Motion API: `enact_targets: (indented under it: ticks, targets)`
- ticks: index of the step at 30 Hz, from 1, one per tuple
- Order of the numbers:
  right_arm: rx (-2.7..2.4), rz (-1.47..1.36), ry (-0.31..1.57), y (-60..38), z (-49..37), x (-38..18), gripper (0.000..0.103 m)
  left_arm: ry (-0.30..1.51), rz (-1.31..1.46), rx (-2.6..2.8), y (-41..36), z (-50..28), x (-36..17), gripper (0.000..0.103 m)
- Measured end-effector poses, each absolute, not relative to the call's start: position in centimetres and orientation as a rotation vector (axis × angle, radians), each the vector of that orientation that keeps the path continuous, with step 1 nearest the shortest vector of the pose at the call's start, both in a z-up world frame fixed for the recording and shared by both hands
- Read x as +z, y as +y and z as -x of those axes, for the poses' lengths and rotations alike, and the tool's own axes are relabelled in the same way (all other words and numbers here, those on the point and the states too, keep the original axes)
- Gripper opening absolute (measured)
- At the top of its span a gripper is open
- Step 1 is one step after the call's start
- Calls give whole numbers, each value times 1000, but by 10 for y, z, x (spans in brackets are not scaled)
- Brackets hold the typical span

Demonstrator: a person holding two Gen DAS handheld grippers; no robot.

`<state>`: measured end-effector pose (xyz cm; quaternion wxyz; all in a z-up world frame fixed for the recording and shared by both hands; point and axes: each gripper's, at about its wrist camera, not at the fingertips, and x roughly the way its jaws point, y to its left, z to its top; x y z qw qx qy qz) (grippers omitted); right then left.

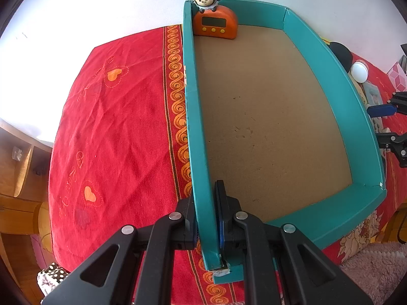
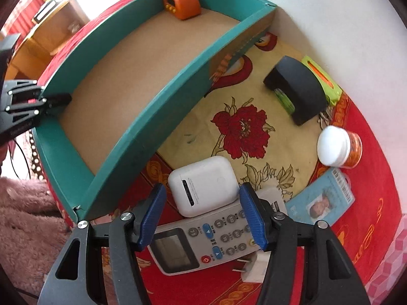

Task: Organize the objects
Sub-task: 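Grasp the white earbud case with the right gripper, then carry the earbud case into the tray beside the clock and release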

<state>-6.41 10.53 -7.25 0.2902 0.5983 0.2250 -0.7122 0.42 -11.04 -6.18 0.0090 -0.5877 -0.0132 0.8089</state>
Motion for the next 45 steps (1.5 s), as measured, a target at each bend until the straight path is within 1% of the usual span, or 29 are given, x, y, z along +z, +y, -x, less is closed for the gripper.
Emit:
enact_targets:
  ticks: [4,20,26,30,32,36,45]
  targets:
    - [-1878,-1590,644,101,68,-78,62,-42,1836,2527,-111,-5,-62,9]
    - [-1882,-1599,658,95,80,-83,62,-49,1835,2530,-112,-7,-62,9]
    - [-1884,-1599,660,95,81,-83,67,-53,1835,2531,-113,-7,-62,9]
    - [-1889,-1601,649,95,86,-82,68,-56,1834,2532,-113,-7,-62,9]
    - [-1895,-1595,646,96,87,-81,68,-56,1835,2532,-113,-8,-62,9]
    - [-1922,-1584,635,99,91,-78,62,-59,1836,2533,-113,-8,-62,9]
    - [-1950,-1590,600,102,105,-74,61,-67,1840,2538,-112,-6,-62,9]
